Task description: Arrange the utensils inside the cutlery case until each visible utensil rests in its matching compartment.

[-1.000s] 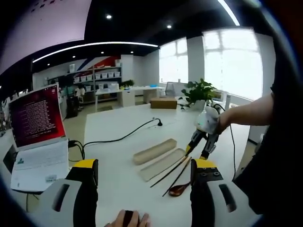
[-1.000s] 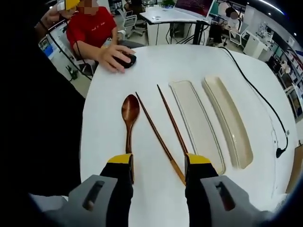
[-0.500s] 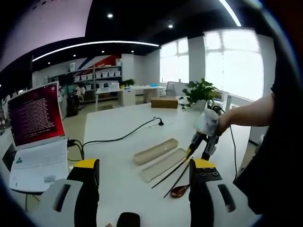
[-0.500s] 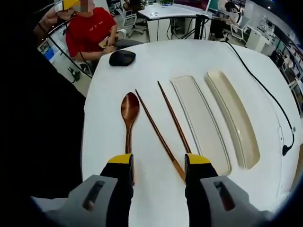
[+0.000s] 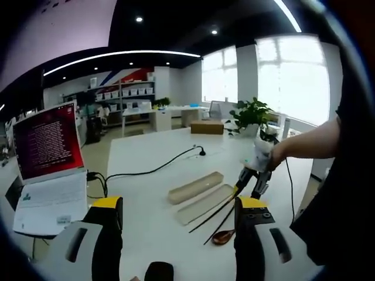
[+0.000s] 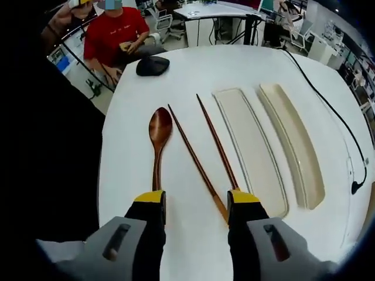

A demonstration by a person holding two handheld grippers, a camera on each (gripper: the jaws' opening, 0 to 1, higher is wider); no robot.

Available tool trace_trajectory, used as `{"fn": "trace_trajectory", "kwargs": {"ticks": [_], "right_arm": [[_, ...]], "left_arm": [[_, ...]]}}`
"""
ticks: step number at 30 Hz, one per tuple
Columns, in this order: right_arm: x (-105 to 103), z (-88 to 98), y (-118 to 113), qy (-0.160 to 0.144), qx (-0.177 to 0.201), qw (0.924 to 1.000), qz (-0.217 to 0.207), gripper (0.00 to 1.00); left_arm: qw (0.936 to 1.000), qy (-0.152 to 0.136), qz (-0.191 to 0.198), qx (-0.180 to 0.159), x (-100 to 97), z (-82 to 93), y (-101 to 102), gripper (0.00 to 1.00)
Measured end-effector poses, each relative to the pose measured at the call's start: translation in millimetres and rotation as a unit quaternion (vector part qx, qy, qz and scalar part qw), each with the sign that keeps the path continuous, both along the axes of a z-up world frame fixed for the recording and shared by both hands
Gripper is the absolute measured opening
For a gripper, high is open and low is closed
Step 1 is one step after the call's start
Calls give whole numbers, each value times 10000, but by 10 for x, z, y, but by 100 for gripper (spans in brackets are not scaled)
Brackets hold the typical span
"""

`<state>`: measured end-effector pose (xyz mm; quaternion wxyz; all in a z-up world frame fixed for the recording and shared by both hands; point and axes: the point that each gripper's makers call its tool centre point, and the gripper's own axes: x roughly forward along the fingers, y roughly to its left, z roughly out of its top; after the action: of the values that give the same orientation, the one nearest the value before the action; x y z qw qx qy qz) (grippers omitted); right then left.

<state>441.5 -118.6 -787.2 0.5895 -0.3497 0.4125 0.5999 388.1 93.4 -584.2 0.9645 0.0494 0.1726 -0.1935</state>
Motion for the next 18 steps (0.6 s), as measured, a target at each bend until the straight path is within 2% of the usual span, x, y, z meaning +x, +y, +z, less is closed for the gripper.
{"fn": "trace_trajectory", "kwargs": {"ticks": [3,5,7,10,11,12,14,18], "right_arm": [[5,-11,16,-3,-10,10000,26,38],[28,-7,22,-108,-28,9999,35,33],[29,2,18,-130,-37,9999,47,33],[83,13,24,-281,-11,9996,27,36],[124,15,29,-457,-12,9987,240,34],[135,14,31,-506,-6,9983,285,32],[126,7,50,-401,29,9991,161,33],[108,-7,101,-319,106,9990,291,30]], "left_arm": [[10000,7,-25,21,-20,-5,-22,80],[9999,1,15,-118,-22,-3,-16,80],[9998,7,-33,-177,-16,-21,-35,80],[9996,177,-218,80,-18,-109,-91,80],[9996,171,-215,77,-8,-96,-102,80],[9996,174,-222,72,2,-82,-110,80],[9996,144,-225,55,30,-31,-133,80],[9993,104,-304,181,59,-12,-178,79]]}}
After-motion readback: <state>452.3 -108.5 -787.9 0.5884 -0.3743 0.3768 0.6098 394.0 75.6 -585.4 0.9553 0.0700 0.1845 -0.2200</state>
